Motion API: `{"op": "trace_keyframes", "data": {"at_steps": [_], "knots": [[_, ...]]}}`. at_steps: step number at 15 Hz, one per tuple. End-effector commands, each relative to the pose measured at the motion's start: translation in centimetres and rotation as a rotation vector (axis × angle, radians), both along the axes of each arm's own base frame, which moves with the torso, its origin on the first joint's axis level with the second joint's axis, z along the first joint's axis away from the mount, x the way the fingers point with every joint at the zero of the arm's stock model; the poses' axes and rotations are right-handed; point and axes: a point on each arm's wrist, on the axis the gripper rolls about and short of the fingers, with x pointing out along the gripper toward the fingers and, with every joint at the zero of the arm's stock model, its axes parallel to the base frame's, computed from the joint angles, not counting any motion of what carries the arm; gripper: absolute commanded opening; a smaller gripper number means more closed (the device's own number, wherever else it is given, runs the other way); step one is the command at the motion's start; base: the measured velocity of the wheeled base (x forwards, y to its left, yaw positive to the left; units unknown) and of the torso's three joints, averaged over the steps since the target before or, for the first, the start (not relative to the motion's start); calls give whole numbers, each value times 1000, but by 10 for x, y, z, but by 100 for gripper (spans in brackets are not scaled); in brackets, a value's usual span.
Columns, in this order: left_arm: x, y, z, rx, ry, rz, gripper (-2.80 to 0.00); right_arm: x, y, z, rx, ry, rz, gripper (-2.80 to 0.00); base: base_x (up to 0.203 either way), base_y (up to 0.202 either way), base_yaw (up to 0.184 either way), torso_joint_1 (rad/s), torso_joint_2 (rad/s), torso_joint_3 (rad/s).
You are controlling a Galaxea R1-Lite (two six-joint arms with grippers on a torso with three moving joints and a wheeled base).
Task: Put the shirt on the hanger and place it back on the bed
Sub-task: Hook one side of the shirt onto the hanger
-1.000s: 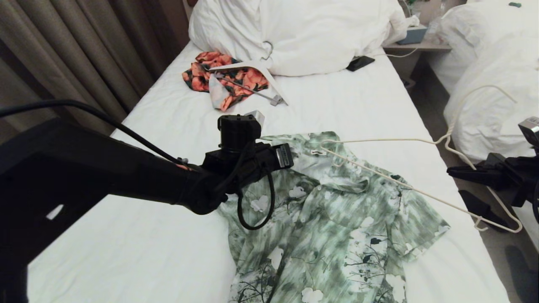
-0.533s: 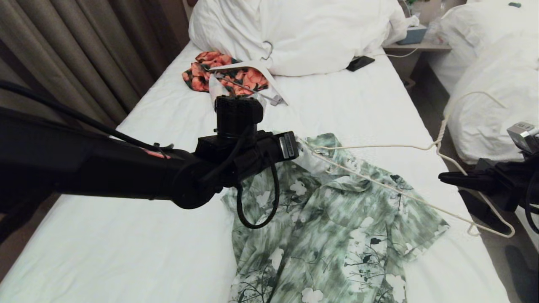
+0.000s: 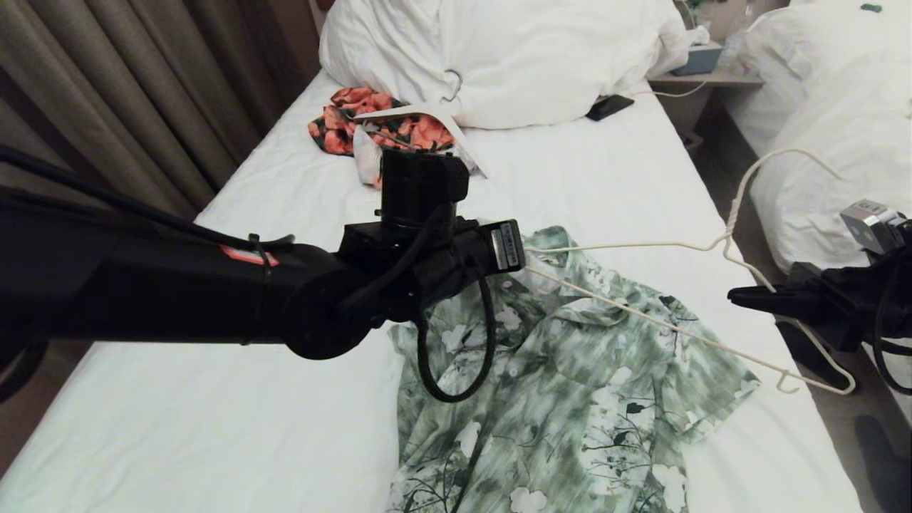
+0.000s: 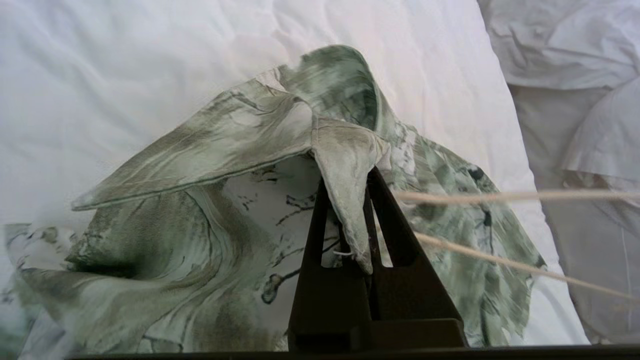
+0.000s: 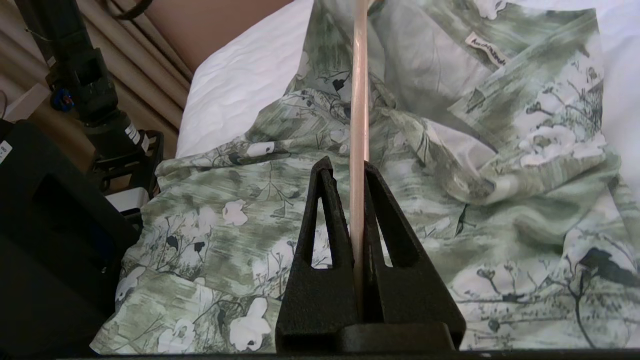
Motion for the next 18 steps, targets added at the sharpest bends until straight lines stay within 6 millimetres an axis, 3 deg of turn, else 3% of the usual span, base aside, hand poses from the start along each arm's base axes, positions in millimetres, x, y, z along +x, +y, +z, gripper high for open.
{"op": "trace_keyframes", "data": {"at_steps": [1, 11, 14, 18], "knots": [[-17, -12, 1, 24, 9, -14, -280, 4, 2, 1, 5, -8, 14, -280, 0, 0, 0, 0, 0, 0], [-15, -6, 11, 92, -51, 20, -280, 0, -4, -6, 11, 14, -9, -280, 0, 0, 0, 0, 0, 0], [-26, -17, 16, 79, -63, -19, -280, 3, -2, -5, 10, 10, 2, -280, 0, 0, 0, 0, 0, 0], [-40, -42, 19, 66, -78, -81, -280, 10, 19, 0, 5, -11, 69, -280, 0, 0, 0, 0, 0, 0]]}}
